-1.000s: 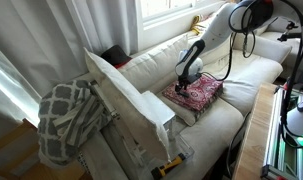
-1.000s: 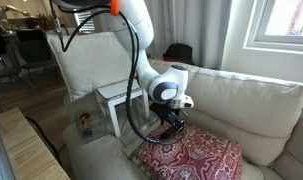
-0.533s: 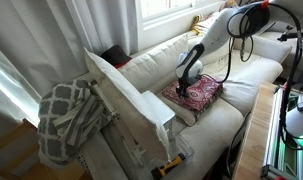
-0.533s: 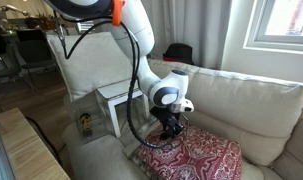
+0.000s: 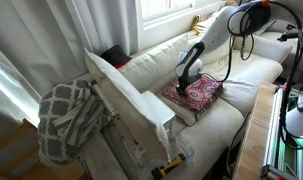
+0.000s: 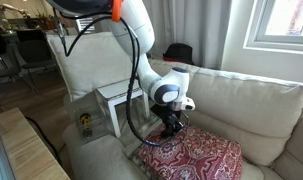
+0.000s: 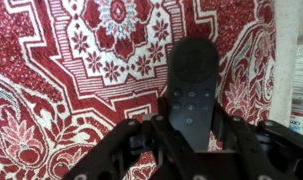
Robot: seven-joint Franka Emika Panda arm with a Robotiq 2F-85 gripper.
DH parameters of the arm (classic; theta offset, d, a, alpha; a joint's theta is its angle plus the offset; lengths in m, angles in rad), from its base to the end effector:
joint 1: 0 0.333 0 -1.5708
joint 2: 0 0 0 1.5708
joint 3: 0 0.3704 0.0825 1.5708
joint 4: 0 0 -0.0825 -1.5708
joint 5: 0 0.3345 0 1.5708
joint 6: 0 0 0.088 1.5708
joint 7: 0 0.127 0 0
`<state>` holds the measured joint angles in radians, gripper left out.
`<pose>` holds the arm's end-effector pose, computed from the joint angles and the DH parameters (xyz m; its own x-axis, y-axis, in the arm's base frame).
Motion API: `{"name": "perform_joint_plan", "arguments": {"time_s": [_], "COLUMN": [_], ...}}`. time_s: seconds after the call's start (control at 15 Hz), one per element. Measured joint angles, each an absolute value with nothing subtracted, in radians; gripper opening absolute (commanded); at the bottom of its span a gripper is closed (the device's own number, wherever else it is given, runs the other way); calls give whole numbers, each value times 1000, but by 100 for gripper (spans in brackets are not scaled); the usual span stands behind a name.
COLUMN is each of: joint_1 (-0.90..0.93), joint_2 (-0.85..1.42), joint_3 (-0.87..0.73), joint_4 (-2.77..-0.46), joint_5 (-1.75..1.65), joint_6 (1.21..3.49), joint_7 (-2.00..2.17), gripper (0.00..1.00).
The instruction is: Put the black remote on the chair, then cover it with a pillow
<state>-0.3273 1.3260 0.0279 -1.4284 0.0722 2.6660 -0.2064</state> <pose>0.6279 -0.1985 -0.0700 0.9816 -0.1744 -0.0777 -0.1800 -0.9811 -0.0717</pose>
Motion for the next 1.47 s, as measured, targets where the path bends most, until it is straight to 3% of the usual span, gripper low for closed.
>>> {"name": "perform_joint_plan", "arguments": {"time_s": [0.6, 1.2, 1.27, 1.47], "joint_1": [-326, -334, -332, -328], "joint_2": [1072, 773, 747, 694], "joint_3": [50, 190, 199, 217], "joint_4": [-1670, -1954, -1982, -2039], "joint_5": [123, 335, 353, 385], "joint_6": [2658, 2543, 2542, 2542], "joint_7": [-117, -101, -104, -119], "gripper": [18, 18, 43, 43]}}
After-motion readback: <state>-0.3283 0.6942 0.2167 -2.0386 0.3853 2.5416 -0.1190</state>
